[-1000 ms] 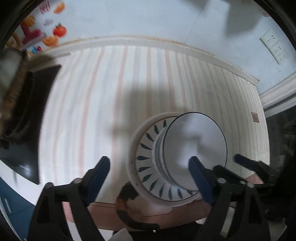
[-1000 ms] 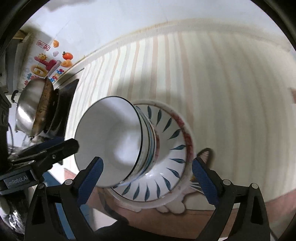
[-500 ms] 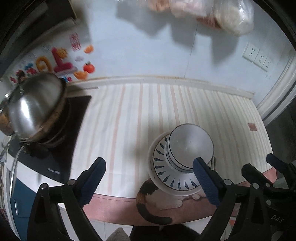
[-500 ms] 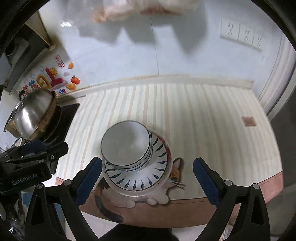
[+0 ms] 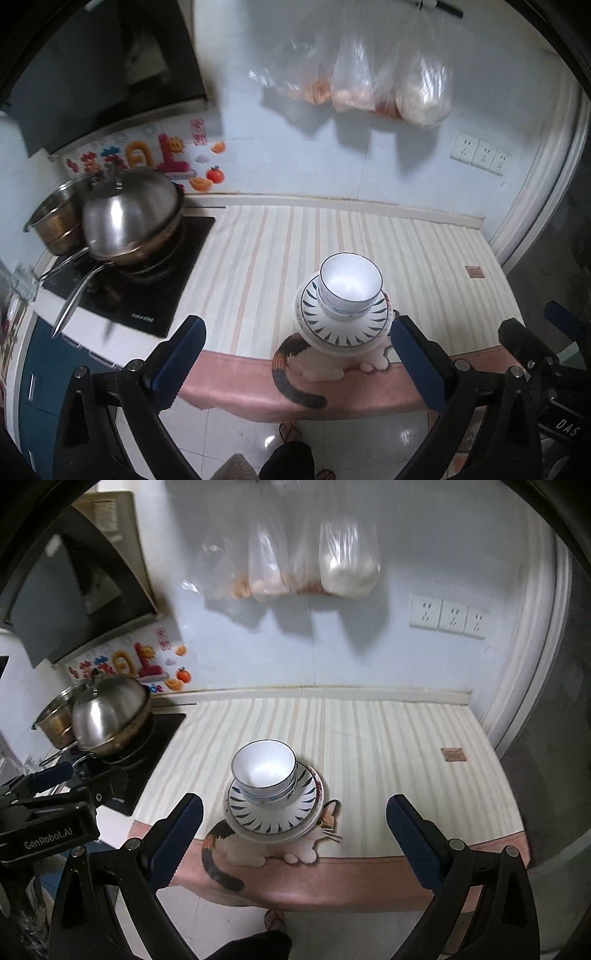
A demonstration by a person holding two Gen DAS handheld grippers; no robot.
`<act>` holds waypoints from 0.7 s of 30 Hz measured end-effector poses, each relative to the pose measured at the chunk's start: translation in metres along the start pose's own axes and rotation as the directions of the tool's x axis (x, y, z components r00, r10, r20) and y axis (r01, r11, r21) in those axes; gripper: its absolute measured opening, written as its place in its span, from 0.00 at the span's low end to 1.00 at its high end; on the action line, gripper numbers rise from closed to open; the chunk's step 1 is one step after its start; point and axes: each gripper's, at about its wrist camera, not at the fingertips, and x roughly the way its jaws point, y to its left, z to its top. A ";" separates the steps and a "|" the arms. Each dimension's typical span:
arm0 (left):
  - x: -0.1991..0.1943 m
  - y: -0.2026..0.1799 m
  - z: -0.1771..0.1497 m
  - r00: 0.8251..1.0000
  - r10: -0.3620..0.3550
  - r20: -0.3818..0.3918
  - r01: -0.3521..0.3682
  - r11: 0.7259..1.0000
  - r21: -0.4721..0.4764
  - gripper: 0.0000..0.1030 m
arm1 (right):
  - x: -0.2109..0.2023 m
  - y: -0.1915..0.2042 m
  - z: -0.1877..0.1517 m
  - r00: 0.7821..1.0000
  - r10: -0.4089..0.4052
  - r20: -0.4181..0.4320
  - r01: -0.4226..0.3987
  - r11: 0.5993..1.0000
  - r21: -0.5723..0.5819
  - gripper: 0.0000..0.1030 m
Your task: Organize plates and bowls
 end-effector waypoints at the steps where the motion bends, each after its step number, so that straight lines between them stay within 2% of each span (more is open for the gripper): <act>1: -0.012 -0.001 -0.006 1.000 0.006 0.018 -0.006 1.000 -0.006 1.00 | -0.011 0.001 -0.003 1.000 0.001 0.012 -0.001 1.000 -0.002 0.99; 11: -0.097 -0.003 -0.050 0.995 0.038 0.088 -0.036 0.999 -0.022 1.00 | -0.104 0.012 -0.043 0.998 0.005 0.060 -0.005 1.000 -0.009 0.99; 21: -0.132 0.008 -0.074 0.995 0.017 0.099 -0.021 0.999 0.033 1.00 | -0.153 0.029 -0.068 0.994 -0.044 0.096 0.042 0.999 0.022 0.99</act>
